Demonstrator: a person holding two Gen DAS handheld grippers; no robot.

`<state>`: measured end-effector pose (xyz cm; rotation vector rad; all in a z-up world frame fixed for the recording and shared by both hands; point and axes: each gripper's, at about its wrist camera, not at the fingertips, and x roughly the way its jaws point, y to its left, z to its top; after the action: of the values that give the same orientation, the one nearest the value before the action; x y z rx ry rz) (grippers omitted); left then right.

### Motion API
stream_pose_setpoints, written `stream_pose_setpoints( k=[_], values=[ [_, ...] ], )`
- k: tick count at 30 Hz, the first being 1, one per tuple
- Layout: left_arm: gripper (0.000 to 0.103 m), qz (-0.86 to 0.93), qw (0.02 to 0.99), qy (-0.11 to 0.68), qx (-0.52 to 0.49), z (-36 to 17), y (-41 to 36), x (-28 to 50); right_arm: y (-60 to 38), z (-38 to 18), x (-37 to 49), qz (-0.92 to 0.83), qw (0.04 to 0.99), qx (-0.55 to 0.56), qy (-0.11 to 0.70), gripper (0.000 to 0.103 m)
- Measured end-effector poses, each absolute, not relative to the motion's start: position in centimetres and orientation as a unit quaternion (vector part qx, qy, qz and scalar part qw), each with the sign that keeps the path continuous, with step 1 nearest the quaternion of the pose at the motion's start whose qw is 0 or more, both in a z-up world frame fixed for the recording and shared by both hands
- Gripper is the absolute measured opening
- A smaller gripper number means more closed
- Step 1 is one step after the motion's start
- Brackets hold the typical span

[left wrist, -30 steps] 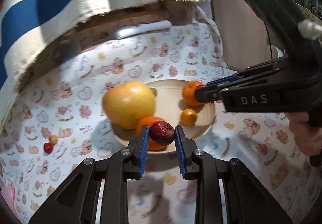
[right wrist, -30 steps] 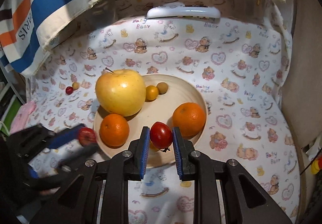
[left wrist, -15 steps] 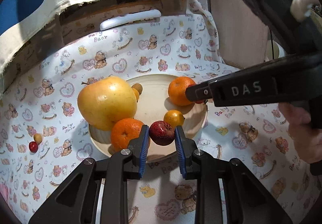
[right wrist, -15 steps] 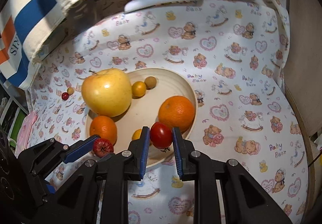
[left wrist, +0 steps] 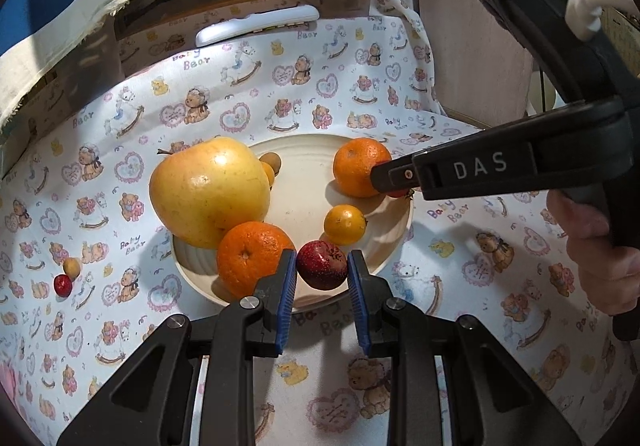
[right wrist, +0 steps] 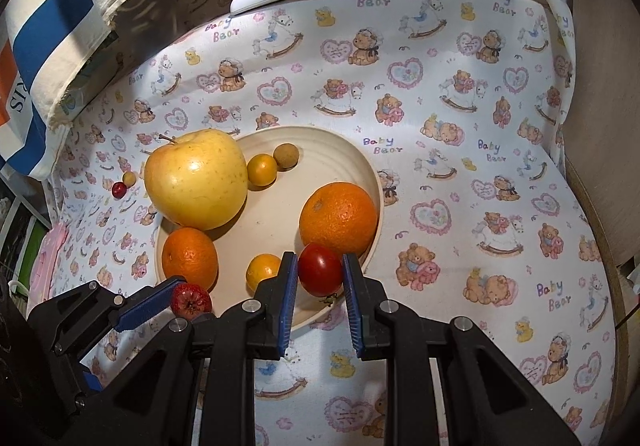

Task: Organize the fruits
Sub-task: 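Lower the cherry tomato and dark red fruit onto the plate and open both tools, then move both open tools away from the plate toward the fruits left on the cloth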

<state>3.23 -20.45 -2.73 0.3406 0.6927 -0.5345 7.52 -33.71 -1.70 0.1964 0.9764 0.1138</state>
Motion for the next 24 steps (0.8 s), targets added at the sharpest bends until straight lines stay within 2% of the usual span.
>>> stream_pose_setpoints(
  k=[8, 12, 14, 15, 20, 22, 24],
  values=[
    [0.025, -0.256, 0.892, 0.335, 0.163, -2.9, -20.4, 3.2, -33.9, -1.2, 7.2, 0.05, 0.882, 0.096, 0.458, 0.024],
    [0.027, -0.255, 0.892, 0.333, 0.167, -2.9, -20.3, 3.1, -34.1, -0.7, 6.9, 0.055, 0.886, 0.104, 0.448, 0.028],
    [0.036, -0.255, 0.895, 0.327, 0.166, -2.7, -20.2, 3.0, -34.0, -0.2, 6.7, 0.058, 0.891, 0.105, 0.437, 0.028],
    [0.045, -0.253, 0.897, 0.322, 0.167, -2.6, -20.2, 2.8, -34.0, 0.1, 6.5, 0.06, 0.894, 0.106, 0.431, 0.029],
    [0.051, -0.251, 0.909, 0.293, 0.157, -0.4, -18.8, 2.2, -33.9, 1.8, 5.7, 0.081, 0.91, 0.115, 0.39, 0.037],
    [0.065, -0.24, 0.924, 0.264, 0.136, 1.6, -17.5, 1.8, -33.9, 2.5, 5.2, 0.087, 0.916, 0.117, 0.374, 0.041],
    [0.069, -0.224, 0.939, 0.238, 0.109, 3.6, -15.7, 1.5, -33.8, 3.1, 4.8, 0.088, 0.922, 0.115, 0.358, 0.042]
  ],
)
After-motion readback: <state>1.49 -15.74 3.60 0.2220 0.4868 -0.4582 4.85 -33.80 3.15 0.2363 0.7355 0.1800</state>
